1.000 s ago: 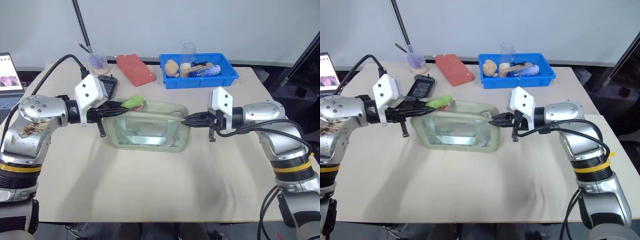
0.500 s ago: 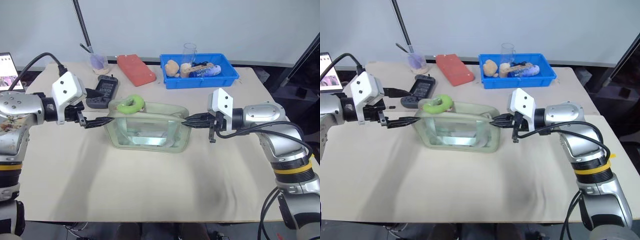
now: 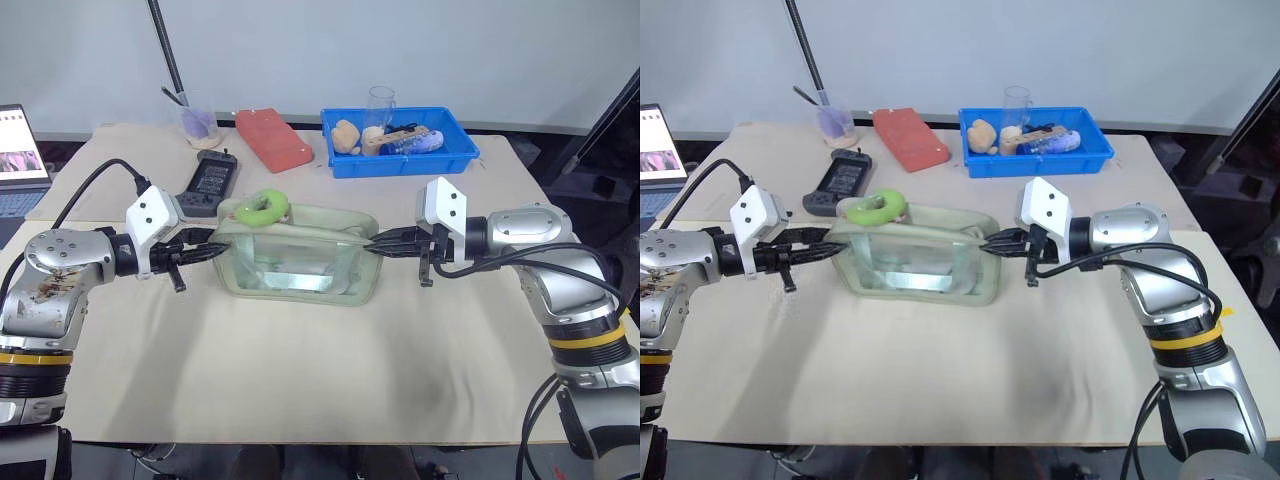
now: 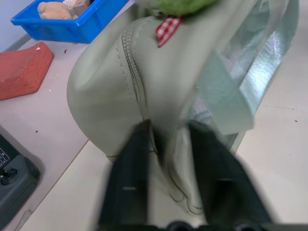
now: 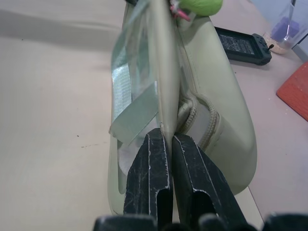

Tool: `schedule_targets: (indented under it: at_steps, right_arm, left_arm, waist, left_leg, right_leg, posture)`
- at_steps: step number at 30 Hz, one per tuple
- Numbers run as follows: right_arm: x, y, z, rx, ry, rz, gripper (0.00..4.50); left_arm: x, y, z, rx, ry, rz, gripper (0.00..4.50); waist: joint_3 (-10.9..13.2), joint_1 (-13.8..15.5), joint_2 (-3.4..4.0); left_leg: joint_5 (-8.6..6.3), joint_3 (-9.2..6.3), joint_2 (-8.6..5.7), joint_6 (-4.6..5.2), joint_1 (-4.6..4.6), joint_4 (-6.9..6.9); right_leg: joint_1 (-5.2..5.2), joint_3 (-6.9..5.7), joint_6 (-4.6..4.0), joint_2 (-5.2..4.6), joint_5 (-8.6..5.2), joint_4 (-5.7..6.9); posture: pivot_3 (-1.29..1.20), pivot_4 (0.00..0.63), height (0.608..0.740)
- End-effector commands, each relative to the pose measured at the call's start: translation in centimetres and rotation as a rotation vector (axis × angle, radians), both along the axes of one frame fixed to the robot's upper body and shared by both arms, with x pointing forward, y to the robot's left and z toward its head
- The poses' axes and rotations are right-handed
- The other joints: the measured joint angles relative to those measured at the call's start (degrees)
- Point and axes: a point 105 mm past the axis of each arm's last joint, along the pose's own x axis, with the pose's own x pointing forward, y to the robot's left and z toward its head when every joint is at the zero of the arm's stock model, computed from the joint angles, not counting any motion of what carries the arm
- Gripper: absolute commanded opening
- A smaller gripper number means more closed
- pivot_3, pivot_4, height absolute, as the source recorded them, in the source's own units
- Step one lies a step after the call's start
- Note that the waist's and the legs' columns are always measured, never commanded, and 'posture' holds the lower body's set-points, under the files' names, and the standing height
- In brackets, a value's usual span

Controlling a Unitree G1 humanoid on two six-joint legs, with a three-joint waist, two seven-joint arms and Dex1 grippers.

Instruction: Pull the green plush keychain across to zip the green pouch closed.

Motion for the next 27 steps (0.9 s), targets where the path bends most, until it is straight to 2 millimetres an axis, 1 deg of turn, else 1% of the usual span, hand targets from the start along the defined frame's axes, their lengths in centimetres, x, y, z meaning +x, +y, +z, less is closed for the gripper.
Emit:
schedule_targets:
  at_steps: [1, 2, 4, 7, 8, 9, 10, 11, 13, 14, 15, 17, 18, 20, 22, 24, 27]
  right_arm:
    - [-0.1, 0.2, 1.3, -0.001, -0.047, 0.006, 0.39]
    - [-0.2, 0.1, 1.3, -0.009, -0.034, 0.017, 0.79]
    - [-0.4, -0.2, 1.5, -0.028, -0.017, 0.030, 1.46]
    - [-0.1, -1.1, 2.8, -0.033, -0.016, 0.019, 2.45]
    - [0.2, -1.5, 3.4, -0.039, -0.035, 0.006, 2.86]
    - [0.4, -1.5, 4.2, -0.033, -0.059, -0.003, 3.13]
    - [0.6, -1.2, 4.9, -0.018, -0.078, -0.005, 3.49]
    - [0.6, -0.5, 5.6, 0.006, -0.099, 0.003, 3.86]
    - [0.4, 1.4, 6.3, 0.054, -0.126, 0.030, 4.46]
    - [0.3, 3.3, 6.5, 0.103, -0.139, 0.049, 4.46]
    - [0.1, 4.7, 6.6, 0.136, -0.146, 0.060, 4.46]
    - [-0.7, 7.1, 6.1, 0.143, -0.148, 0.108, 4.46]
    - [-0.9, 7.8, 5.8, 0.131, -0.156, 0.122, 4.46]
    - [-0.8, 10.2, 6.1, 0.148, -0.168, 0.135, 4.46]
    - [-0.8, 11.7, 6.6, 0.162, -0.178, 0.145, 4.46]
    - [-0.8, 12.8, 6.7, 0.163, -0.183, 0.161, 4.46]
    - [-0.3, 13.7, 6.3, 0.141, -0.193, 0.164, 4.46]
  left_arm:
    - [0.0, -0.1, 1.1, 0.007, -0.046, -0.003, 0.00]
    - [0.0, -0.2, 1.0, 0.007, -0.041, 0.000, 0.00]
    - [0.0, -0.2, 1.0, 0.007, -0.040, 0.000, 0.00]
    - [-0.1, -0.2, 1.0, 0.011, -0.037, -0.002, 0.00]
    - [-0.1, -0.2, 0.9, 0.012, -0.035, -0.001, 0.00]
    - [-0.2, -0.2, 0.9, 0.013, -0.034, 0.001, 0.00]
    - [-0.2, -0.2, 0.9, 0.013, -0.034, 0.003, 0.00]
    - [-0.3, -0.2, 0.9, 0.015, -0.034, 0.003, 0.00]
    - [-0.3, -0.3, 0.9, 0.017, -0.034, 0.001, 0.00]
    - [-0.4, -0.4, 0.9, 0.018, -0.035, 0.000, 0.00]
    - [-0.4, -0.5, 0.9, 0.018, -0.035, 0.000, 0.00]
    - [-0.4, -0.6, 0.9, 0.017, -0.032, -0.001, 0.00]
    - [-0.5, -0.6, 0.8, 0.017, -0.029, -0.002, 0.00]
    - [-0.6, -0.9, 0.8, 0.019, -0.025, -0.012, 0.00]
    - [-0.6, -1.0, 0.8, 0.024, -0.025, -0.018, 0.00]
    - [-0.6, -1.1, 0.8, 0.029, -0.027, -0.023, 0.00]
    - [-0.7, -1.4, 0.8, 0.026, -0.026, -0.030, 0.00]
  waist:
    - [0.0, 0.0, 0.00]
    - [0.0, 0.0, 0.00]
    - [0.0, 0.0, 0.00]
    - [0.0, 0.0, 0.00]
    - [0.0, 0.0, 0.00]
    - [0.0, 0.0, 0.00]
    - [0.0, 0.0, 0.01]
    - [0.0, 0.0, 0.01]
    - [0.0, -0.2, 0.01]
    - [0.0, -0.3, 0.01]
    - [0.0, -0.4, 0.01]
    - [0.0, -0.5, 0.01]
    - [0.0, -0.3, 0.01]
    - [0.0, -0.1, 0.01]
    - [0.0, 0.0, 0.01]
    - [0.0, 0.1, 0.01]
    - [0.0, 0.1, 0.00]
  left_leg:
    - [0.00, 0.00, 0.00, 0.00, 0.00, 0.00]
    - [0.00, 0.00, 0.00, 0.00, 0.00, 0.00]
    - [0.00, 0.00, 0.00, 0.00, 0.00, 0.00]
    - [0.00, 0.01, -0.01, 0.00, -0.01, 0.00]
    - [0.00, 0.01, 0.00, 0.00, -0.01, 0.00]
    - [0.00, 0.02, 0.00, 0.00, -0.01, 0.00]
    - [0.00, 0.02, 0.00, 0.00, 0.00, 0.00]
    - [0.00, 0.02, 0.00, 0.00, -0.01, -0.01]
    - [0.00, 0.02, 0.02, 0.00, 0.00, -0.03]
    - [0.00, 0.02, 0.04, 0.00, 0.01, -0.05]
    - [0.00, 0.01, 0.05, 0.00, 0.01, -0.06]
    - [0.00, 0.02, 0.06, 0.00, 0.02, -0.08]
    - [0.00, 0.02, 0.05, 0.00, -0.04, -0.09]
    - [0.00, 0.00, 0.05, 0.00, -0.14, -0.08]
    - [0.01, 0.02, 0.03, 0.00, -0.25, -0.03]
    - [0.02, 0.01, 0.03, -0.02, -0.33, 0.01]
    - [0.02, 0.00, 0.03, -0.02, -0.34, 0.01]
  right_leg:
    - [0.00, 0.00, 0.00, 0.00, 0.00, 0.00]
    - [0.00, 0.00, 0.00, 0.00, 0.00, 0.00]
    - [0.00, 0.00, 0.00, 0.00, 0.00, 0.00]
    - [-0.01, 0.00, 0.00, -0.01, 0.00, -0.01]
    - [-0.01, 0.00, -0.01, -0.01, 0.00, -0.01]
    - [-0.02, 0.00, -0.02, -0.02, 0.00, -0.01]
    - [-0.02, 0.00, -0.02, -0.02, -0.01, 0.00]
    - [-0.05, 0.00, -0.03, -0.02, -0.01, -0.01]
    - [-0.05, 0.00, -0.03, -0.01, -0.01, 0.01]
    - [-0.06, 0.00, -0.04, 0.01, -0.01, 0.01]
    - [-0.07, 0.00, -0.05, 0.03, -0.01, 0.02]
    - [-0.12, 0.00, -0.08, 0.04, -0.02, 0.12]
    - [-0.21, 0.01, -0.10, 0.04, -0.03, 0.20]
    - [-0.30, 0.00, -0.10, 0.06, -0.04, 0.24]
    - [-0.39, 0.01, -0.10, 0.03, -0.03, 0.24]
    - [-0.45, 0.00, -0.09, 0.03, -0.02, 0.25]
    - [-0.44, -0.02, -0.09, 0.03, -0.02, 0.24]
  posture:
    - [0.00, 0.150, 0.740]
    - [0.00, 0.150, 0.740]
    - [0.00, 0.150, 0.740]
    - [0.00, 0.150, 0.740]
    - [0.00, 0.150, 0.740]
    - [0.00, 0.150, 0.740]
    - [0.00, 0.150, 0.740]
    - [0.00, 0.150, 0.740]
    - [0.00, 0.150, 0.740]
    - [0.00, 0.150, 0.740]
    - [0.00, 0.150, 0.740]
    - [0.00, 0.150, 0.740]
    - [0.00, 0.150, 0.740]
    - [0.00, 0.150, 0.740]
    - [0.00, 0.150, 0.740]
    - [0.00, 0.150, 0.740]
    - [0.00, 0.150, 0.740]
